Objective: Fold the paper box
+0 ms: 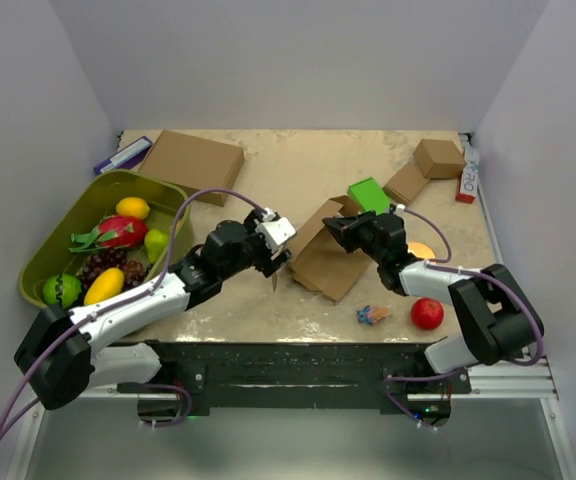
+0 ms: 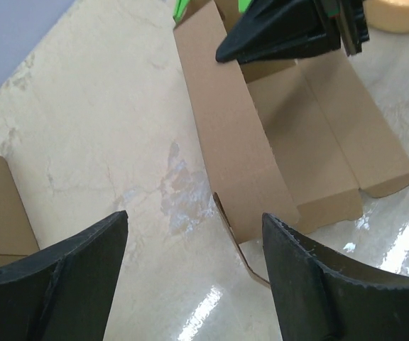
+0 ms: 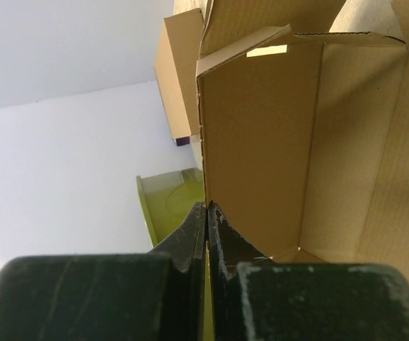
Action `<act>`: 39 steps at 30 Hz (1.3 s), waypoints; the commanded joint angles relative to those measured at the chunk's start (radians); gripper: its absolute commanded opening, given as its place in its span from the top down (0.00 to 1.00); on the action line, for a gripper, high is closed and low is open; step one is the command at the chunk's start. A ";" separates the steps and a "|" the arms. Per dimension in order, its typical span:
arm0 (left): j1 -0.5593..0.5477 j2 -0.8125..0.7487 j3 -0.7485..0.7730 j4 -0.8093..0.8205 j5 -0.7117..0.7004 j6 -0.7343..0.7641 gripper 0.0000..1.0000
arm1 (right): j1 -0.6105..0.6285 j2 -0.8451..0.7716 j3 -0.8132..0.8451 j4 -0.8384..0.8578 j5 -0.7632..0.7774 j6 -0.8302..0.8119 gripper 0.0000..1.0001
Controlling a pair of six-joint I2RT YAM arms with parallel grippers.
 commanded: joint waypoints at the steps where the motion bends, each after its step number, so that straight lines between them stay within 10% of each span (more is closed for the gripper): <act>1: -0.004 0.027 0.040 0.020 0.008 0.094 0.20 | 0.004 0.029 -0.013 0.022 0.008 -0.025 1.00; 26: -0.006 0.182 0.045 0.055 0.054 0.116 0.27 | 0.002 0.186 -0.002 0.101 -0.026 -0.002 1.00; 39: -0.029 0.254 0.027 0.135 -0.139 0.146 0.28 | 0.004 0.182 -0.010 0.126 -0.046 0.011 1.00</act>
